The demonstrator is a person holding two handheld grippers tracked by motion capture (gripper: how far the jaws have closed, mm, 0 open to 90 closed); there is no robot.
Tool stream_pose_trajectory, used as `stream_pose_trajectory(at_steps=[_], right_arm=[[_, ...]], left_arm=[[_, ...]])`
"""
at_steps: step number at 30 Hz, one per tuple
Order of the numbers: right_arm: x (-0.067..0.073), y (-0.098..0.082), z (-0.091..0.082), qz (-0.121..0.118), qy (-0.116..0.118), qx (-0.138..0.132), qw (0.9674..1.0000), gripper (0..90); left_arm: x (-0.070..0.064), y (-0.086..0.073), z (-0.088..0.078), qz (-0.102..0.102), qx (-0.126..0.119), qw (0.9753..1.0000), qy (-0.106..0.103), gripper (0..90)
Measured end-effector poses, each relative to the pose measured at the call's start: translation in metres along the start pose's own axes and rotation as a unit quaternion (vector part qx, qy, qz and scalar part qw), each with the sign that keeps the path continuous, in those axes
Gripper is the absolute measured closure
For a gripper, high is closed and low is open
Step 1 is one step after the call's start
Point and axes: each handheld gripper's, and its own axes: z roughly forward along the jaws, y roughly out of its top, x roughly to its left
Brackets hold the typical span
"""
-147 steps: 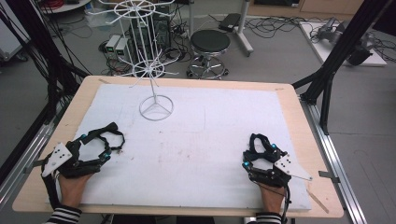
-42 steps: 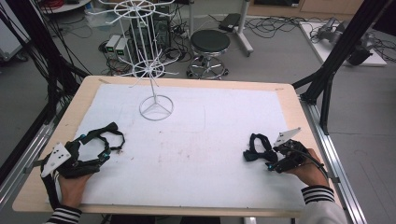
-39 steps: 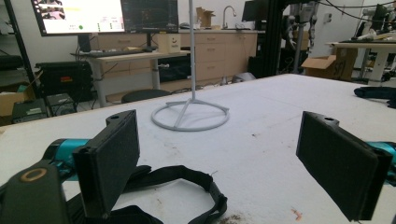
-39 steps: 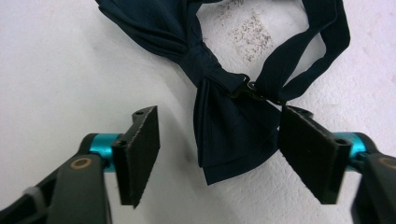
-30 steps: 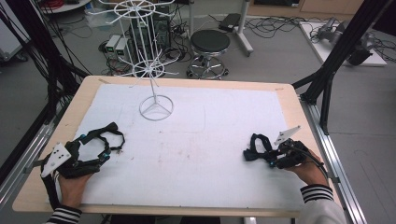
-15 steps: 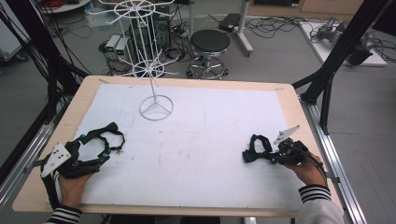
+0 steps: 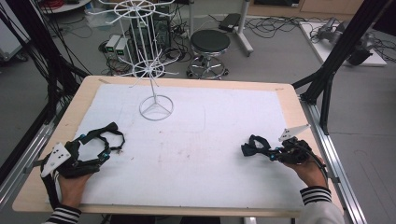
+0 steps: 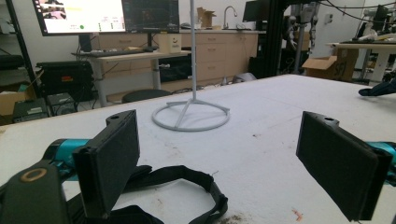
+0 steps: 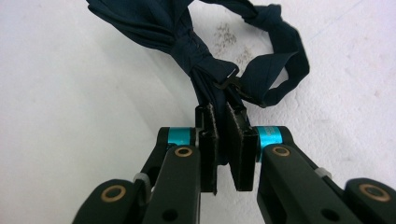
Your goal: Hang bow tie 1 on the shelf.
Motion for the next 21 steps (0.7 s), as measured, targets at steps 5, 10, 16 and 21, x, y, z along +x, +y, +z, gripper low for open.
stream_pose_trajectory(at_steps=[5, 10, 16, 21], right_arm=[[0.003, 0.003, -0.007, 0.015, 0.019, -0.051, 0.9984, 84.1], [0.007, 0.006, -0.010, 0.018, 0.028, -0.073, 0.9968, 84.1], [0.014, 0.011, -0.012, 0.021, 0.047, -0.106, 0.9930, 84.1], [0.020, 0.018, -0.013, 0.023, 0.062, -0.128, 0.9896, 84.2]], left_arm=[[-0.001, 0.001, 0.001, 0.005, 0.006, 0.9999, -0.007, 13.9], [-0.001, 0.006, 0.002, 0.007, 0.011, 0.9998, -0.012, 13.9], [-0.002, 0.023, 0.004, 0.013, 0.003, 0.9997, -0.020, 13.9], [-0.004, 0.037, 0.006, 0.023, -0.001, 0.9993, -0.031, 13.9]])
